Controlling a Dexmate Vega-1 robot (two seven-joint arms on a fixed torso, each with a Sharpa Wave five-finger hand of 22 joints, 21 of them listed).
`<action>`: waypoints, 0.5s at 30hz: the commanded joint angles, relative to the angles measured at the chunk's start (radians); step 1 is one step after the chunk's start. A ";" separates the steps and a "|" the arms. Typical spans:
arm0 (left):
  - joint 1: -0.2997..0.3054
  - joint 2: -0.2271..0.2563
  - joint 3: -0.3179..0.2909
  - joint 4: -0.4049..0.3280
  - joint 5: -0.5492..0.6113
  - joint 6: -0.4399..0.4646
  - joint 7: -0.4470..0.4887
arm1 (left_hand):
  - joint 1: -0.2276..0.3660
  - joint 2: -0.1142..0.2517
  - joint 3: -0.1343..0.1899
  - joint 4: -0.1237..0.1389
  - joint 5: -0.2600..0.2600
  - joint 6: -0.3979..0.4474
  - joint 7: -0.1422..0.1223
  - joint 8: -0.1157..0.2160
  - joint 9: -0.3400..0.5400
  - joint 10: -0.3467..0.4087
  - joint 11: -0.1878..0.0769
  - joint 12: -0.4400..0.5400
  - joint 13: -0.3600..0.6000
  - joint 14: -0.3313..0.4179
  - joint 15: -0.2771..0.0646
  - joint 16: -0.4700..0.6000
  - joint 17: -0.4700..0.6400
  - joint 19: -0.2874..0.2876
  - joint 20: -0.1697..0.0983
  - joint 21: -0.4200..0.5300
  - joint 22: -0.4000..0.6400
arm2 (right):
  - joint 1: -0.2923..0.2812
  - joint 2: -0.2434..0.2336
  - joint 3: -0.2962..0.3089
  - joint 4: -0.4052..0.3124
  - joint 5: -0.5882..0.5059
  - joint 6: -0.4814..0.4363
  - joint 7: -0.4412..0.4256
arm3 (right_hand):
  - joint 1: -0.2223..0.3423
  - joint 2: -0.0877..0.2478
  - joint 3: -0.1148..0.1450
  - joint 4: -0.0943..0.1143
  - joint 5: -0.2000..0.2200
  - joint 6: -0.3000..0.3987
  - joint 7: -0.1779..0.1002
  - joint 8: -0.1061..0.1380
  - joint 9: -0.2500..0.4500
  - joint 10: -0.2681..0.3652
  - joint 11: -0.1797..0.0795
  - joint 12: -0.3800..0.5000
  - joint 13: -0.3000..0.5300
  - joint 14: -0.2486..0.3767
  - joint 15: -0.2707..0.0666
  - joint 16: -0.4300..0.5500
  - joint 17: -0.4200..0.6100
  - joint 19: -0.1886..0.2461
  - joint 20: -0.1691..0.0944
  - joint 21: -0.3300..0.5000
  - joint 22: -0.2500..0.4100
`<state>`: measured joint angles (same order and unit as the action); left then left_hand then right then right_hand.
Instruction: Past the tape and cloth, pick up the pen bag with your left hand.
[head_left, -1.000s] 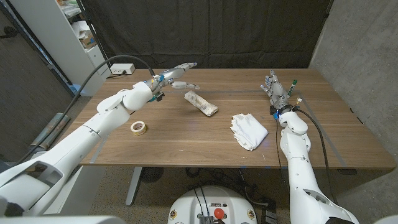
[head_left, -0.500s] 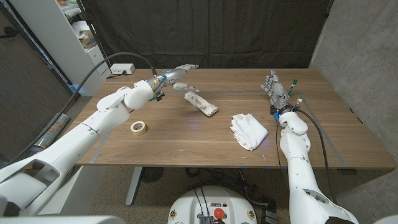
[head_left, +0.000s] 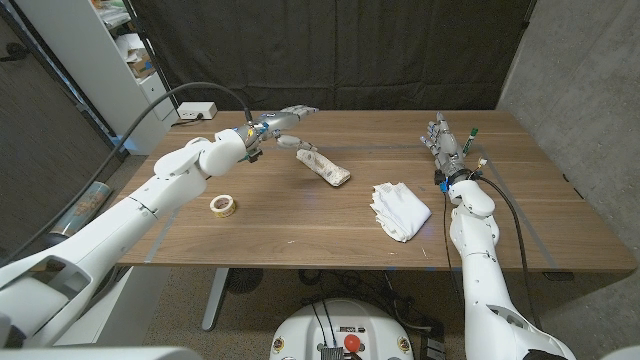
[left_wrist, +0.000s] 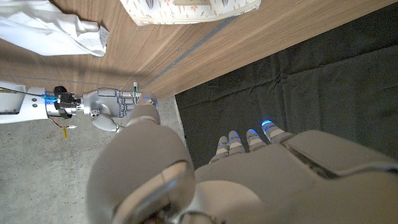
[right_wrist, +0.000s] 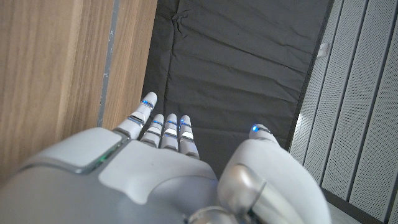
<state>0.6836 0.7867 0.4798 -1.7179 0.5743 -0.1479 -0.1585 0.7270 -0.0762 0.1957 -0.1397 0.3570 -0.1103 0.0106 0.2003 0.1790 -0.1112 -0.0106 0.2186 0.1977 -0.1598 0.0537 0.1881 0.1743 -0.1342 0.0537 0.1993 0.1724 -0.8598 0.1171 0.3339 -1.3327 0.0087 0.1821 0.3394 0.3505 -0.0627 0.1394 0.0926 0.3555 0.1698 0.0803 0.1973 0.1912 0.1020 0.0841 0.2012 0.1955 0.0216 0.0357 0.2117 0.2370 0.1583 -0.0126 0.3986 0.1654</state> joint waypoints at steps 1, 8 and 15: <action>0.004 0.023 0.010 -0.022 0.054 0.019 -0.005 | 0.021 0.002 0.001 -0.008 0.009 0.011 -0.002 0.007 0.004 0.019 0.000 0.013 0.004 0.013 -0.004 0.006 0.004 0.010 -0.001 0.004 0.003 | -0.003 0.005 -0.004 -0.003 -0.001 -0.007 -0.004 | 0.003 0.007 -0.002 0.002 0.004 0.004 0.001 0.003 0.000 0.005 0.002 0.002 -0.001 0.005 0.003 0.007 -0.001 0.010 0.001 -0.005 0.002; 0.003 0.033 0.016 -0.029 0.087 0.030 -0.007 | 0.040 0.002 0.001 -0.010 0.015 0.045 -0.009 0.016 0.005 0.043 -0.020 0.021 0.004 0.030 -0.015 0.009 0.004 0.018 -0.002 0.004 0.003 | -0.003 0.009 -0.008 -0.002 -0.004 -0.005 -0.007 | 0.002 0.007 -0.003 0.002 0.004 0.004 0.001 0.003 0.000 0.006 0.002 0.002 -0.001 0.006 0.003 0.008 -0.001 0.010 0.002 -0.008 0.002; -0.011 0.039 0.031 -0.026 0.129 0.037 -0.012 | 0.051 0.003 0.001 -0.011 0.019 0.058 -0.010 0.018 0.005 0.054 -0.025 0.024 0.005 0.037 -0.020 0.009 0.004 0.023 -0.001 0.003 0.003 | -0.004 0.012 -0.009 -0.002 -0.006 -0.005 -0.012 | 0.002 0.008 -0.004 0.002 0.005 0.005 0.000 0.003 0.000 0.005 0.001 0.001 -0.001 0.005 0.004 0.007 -0.001 0.011 0.002 -0.012 0.002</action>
<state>0.6849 0.8133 0.4939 -1.7404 0.6463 -0.1240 -0.1645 0.7640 -0.0734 0.1914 -0.1437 0.3686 -0.0586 -0.0020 0.2157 0.1789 -0.0648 -0.0358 0.2343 0.1977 -0.1266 0.0303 0.1892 0.1743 -0.1155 0.0538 0.1993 0.1724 -0.8626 0.1246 0.3282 -1.3346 0.0078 0.1778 0.3329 0.3505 -0.0627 0.1395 0.0926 0.3555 0.1697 0.0804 0.1973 0.1912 0.1019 0.0841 0.2012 0.1956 0.0216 0.0357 0.2117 0.2321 0.1583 -0.0124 0.3880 0.1653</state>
